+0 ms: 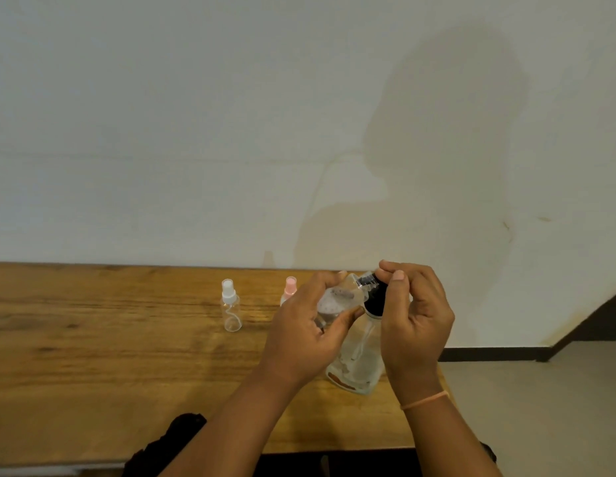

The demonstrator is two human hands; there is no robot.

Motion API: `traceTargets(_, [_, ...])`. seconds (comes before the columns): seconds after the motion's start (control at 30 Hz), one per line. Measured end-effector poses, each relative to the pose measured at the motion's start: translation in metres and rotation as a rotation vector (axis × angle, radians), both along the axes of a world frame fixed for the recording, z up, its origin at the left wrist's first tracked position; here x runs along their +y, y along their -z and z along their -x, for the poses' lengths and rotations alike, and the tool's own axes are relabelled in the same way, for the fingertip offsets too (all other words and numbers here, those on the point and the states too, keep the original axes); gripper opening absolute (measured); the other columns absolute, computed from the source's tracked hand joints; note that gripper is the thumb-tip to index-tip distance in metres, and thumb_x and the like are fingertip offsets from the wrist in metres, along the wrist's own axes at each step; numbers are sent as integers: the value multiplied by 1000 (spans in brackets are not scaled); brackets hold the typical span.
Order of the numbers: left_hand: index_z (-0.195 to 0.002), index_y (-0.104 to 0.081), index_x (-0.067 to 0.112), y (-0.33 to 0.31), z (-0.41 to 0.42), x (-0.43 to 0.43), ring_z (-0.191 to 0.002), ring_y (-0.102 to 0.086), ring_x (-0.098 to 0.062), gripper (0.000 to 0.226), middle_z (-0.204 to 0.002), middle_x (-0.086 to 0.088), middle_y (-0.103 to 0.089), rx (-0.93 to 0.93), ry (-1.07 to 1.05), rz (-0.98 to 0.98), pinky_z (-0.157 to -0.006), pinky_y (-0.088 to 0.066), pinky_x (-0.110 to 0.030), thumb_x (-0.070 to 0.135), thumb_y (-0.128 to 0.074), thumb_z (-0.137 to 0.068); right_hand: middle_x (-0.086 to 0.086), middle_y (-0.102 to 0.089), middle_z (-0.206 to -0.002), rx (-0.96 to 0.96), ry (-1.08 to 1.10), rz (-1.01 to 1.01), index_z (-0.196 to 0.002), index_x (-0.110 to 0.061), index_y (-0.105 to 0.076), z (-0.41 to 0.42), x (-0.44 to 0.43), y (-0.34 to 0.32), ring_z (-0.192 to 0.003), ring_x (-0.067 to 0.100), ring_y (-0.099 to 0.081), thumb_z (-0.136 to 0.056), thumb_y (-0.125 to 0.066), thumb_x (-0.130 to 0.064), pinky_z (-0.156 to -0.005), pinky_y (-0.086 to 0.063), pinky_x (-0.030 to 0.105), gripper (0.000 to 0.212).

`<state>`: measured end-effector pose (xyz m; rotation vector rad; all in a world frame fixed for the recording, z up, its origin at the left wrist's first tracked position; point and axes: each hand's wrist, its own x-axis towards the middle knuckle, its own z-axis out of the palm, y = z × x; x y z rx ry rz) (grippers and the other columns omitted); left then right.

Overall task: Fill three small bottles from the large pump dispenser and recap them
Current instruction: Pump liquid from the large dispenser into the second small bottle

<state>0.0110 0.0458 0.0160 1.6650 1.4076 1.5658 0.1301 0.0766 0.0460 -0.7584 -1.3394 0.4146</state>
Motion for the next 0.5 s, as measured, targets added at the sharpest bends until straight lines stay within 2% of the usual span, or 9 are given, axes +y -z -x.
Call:
traceTargets(0.07, [-115, -52, 38, -1, 1, 0, -70, -67, -28, 40, -101, 13, -67, -3, -4, 1, -56, -55, -48, 49, -64, -79, -8, -61, -86, -7, 0, -2, -83, -15, -65, 1, 0, -5, -84, -2, -60, -90, -43, -19, -74, -46, 9, 23])
traceTargets(0.17, [-114, -51, 41, -5, 0, 1, -74, -67, -25, 40, -100, 14, -67, -9, -5, 3, -58, -56, -48, 52, -64, -77, -9, -60, -84, -25, 11, 0, -81, -14, -64, 1, 2, -8, -83, -5, -60, -89, -43, -17, -72, -45, 7, 23])
traceTargets(0.37, [-108, -54, 37, -1, -1, 1, -71, -67, -19, 33, -92, 12, -68, -18, 12, 7, -58, -55, -47, 47, -65, -78, 2, -58, -83, -66, 22, -26, -83, -2, -67, 0, 5, 4, -84, -7, -58, -89, -42, -11, -74, -46, 7, 27])
traceTargets(0.5, [-110, -54, 35, -3, -2, -1, -73, -68, -24, 37, -94, 11, -69, -41, 11, 11, -59, -55, -49, 49, -65, -78, -4, -60, -88, 3, 18, 29, -86, -13, -65, 1, 1, 4, -86, 0, -60, -89, -42, -18, -75, -47, 10, 24])
